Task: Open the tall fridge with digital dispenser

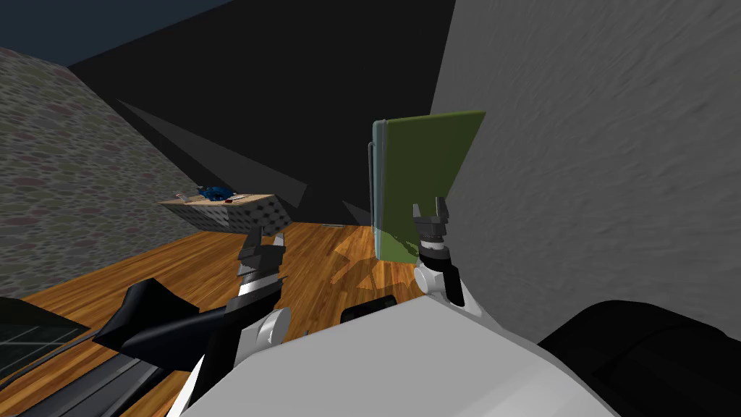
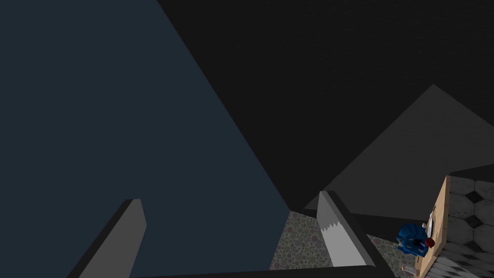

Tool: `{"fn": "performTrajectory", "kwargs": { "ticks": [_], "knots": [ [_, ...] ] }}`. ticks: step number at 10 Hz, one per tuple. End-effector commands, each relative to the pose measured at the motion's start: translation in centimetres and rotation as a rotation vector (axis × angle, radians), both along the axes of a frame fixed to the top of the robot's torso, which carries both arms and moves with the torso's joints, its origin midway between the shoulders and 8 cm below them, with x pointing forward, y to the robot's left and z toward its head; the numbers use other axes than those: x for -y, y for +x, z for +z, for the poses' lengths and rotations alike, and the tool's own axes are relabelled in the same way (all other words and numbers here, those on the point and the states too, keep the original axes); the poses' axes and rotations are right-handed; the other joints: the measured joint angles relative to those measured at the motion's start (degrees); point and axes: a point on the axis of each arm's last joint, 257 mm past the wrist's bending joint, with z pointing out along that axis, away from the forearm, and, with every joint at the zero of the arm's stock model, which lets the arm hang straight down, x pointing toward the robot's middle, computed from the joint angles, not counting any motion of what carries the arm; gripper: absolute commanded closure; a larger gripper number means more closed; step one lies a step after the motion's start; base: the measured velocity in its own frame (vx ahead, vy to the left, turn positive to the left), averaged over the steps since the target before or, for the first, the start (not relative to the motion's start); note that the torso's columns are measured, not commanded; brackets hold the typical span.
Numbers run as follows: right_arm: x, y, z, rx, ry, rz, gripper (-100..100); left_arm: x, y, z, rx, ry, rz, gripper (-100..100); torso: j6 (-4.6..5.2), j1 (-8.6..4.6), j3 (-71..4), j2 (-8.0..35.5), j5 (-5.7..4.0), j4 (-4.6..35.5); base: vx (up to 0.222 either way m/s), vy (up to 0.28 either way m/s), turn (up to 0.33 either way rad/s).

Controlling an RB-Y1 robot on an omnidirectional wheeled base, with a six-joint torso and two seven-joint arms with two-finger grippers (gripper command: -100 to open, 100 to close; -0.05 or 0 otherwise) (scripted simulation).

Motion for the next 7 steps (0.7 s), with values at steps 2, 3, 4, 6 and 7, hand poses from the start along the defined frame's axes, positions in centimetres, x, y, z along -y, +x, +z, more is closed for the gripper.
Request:
{"fn": "performTrajectory", "kwargs": {
  "ticks": [2, 3, 4, 6, 7],
  "knots": [
    [0.00, 0.00, 0.00, 0.000, 0.000, 0.000, 0, 0.00, 0.00, 0.00, 0.000, 0.000, 0.000, 0, 0.00, 0.00, -12.0, 6.0, 0.00, 6.0, 0.000, 0.000, 0.000],
    [0.00, 0.00, 0.01, 0.000, 0.000, 0.000, 0, 0.00, 0.00, 0.01, 0.000, 0.000, 0.000, 0, 0.00, 0.00, -20.1, 10.0, 0.00, 10.1, 0.000, 0.000, 0.000],
    [0.00, 0.00, 0.01, 0.000, 0.000, 0.000, 0, 0.00, 0.00, 0.01, 0.000, 0.000, 0.000, 0, 0.00, 0.00, -28.5, 14.2, 0.00, 14.2, 0.000, 0.000, 0.000],
    [0.00, -0.01, 0.01, 0.000, 0.000, 0.000, 0, 0.00, 0.00, 0.01, 0.000, 0.000, 0.000, 0, 0.00, 0.00, -45.4, 22.7, 0.00, 22.7, 0.000, 0.000, 0.000],
    [0.00, -0.01, 0.01, 0.000, 0.000, 0.000, 0, 0.00, -0.01, 0.02, 0.000, 0.000, 0.000, 0, 0.00, 0.00, -53.8, 26.9, 0.00, 26.9, 0.000, 0.000, 0.000]
  ]
}}
